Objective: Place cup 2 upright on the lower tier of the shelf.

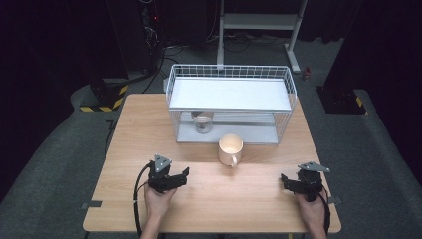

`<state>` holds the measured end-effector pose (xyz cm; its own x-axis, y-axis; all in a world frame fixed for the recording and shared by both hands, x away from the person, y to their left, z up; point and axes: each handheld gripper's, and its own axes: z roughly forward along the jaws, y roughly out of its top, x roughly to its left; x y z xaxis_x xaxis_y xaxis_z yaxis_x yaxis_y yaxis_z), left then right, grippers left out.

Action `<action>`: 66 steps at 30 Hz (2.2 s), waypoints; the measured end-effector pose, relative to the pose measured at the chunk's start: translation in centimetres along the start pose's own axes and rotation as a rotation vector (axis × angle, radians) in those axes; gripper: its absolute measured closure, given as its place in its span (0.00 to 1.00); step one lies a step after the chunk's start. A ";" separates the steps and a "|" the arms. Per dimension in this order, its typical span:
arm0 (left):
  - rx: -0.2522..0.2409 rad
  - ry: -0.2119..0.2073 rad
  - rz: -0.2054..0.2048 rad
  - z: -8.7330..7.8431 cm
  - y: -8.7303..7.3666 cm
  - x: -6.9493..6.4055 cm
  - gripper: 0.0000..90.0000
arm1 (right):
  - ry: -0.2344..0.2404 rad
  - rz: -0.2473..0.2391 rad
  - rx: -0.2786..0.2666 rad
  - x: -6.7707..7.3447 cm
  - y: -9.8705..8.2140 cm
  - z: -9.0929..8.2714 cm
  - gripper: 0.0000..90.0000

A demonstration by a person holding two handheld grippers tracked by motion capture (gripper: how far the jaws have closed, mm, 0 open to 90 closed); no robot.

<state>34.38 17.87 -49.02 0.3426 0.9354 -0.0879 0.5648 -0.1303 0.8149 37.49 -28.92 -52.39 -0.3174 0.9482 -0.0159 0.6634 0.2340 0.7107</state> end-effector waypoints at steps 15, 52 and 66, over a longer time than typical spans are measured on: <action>0.054 0.025 -0.007 1.3 -2.0 0.2 0.21 | -0.003 0.002 0.000 0.0 0.0 0.0 0.17; 0.132 0.114 0.038 2.8 -2.7 0.1 0.17 | 0.190 -0.034 -0.092 3.5 0.8 -0.8 0.15; 0.131 0.113 0.038 2.8 -2.7 0.1 0.18 | 0.354 -0.078 -0.157 6.8 3.8 -0.4 0.16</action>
<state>34.97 17.41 -52.82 0.2832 0.9590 0.0121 0.6488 -0.2009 0.7339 37.57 -21.67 -49.55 -0.5947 0.7899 0.1499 0.5253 0.2405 0.8162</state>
